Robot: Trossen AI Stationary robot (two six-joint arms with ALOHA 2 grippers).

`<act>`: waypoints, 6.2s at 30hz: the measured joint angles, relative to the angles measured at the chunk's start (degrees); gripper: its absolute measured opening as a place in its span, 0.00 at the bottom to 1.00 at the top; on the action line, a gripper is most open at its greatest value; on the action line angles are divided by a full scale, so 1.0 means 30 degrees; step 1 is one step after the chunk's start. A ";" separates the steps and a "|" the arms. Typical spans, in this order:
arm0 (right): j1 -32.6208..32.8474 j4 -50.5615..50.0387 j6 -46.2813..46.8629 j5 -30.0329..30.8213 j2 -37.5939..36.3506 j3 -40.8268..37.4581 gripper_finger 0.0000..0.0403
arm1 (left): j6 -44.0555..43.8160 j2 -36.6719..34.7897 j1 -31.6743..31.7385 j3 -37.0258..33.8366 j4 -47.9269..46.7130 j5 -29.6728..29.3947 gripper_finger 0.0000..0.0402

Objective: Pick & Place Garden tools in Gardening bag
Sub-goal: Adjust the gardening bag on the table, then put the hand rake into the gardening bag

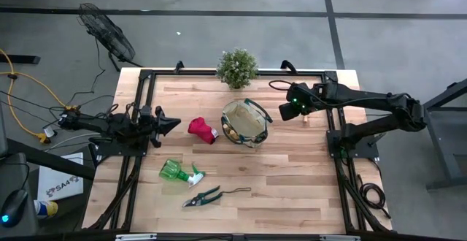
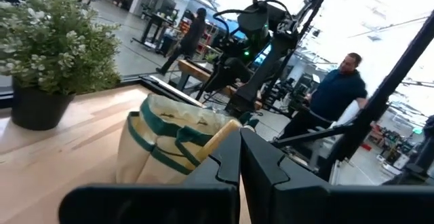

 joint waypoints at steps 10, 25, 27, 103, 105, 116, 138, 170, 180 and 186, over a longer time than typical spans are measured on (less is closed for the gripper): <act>0.0062 -0.0197 0.0844 -0.0311 0.0000 0.0000 0.32 | -0.0138 0.0000 0.0000 0.0000 -0.0263 -0.2182 0.22; 0.2465 0.3895 0.1037 -0.1852 0.0007 0.0000 0.32 | -0.0550 0.0000 -0.0006 0.0015 -0.1285 -0.2006 0.36; 0.2782 0.4447 0.0770 -0.1527 0.0015 0.0000 0.32 | -0.0805 0.0000 0.0000 0.0015 -0.1480 -0.1872 0.35; 0.6923 0.4805 -0.8830 -0.4978 0.4058 -0.0001 0.01 | -0.3657 -0.0007 -0.0004 0.0029 -0.3481 0.0331 0.35; 0.7349 0.4909 -0.7988 -0.5477 0.4058 0.0000 0.01 | -0.3657 -0.0007 -0.0003 0.0029 -0.3496 0.0331 0.35; 0.8858 0.5952 -0.5447 -0.5833 0.4058 0.0000 0.01 | -0.3659 -0.0007 -0.0002 0.0033 -0.3525 0.0331 0.35; 0.8706 0.6097 -0.4641 -0.7289 0.2918 -0.0001 0.01 | -0.4029 -0.0007 -0.0003 0.0029 -0.3576 0.1337 0.35; 0.5707 0.5311 -0.2830 -0.9934 0.0193 -0.0007 0.55 | -0.4000 -0.0001 -0.0007 0.0015 -0.3562 0.1934 0.35; 0.2847 0.3494 -0.2558 -0.5922 -0.2671 -0.0007 0.55 | -0.4000 -0.0007 -0.0007 0.0015 -0.3635 0.1934 0.35; 0.0879 0.1648 -0.1524 -0.1226 -0.3764 -0.0007 0.55 | -0.4000 -0.0007 -0.0005 0.0015 -0.3653 0.1936 0.35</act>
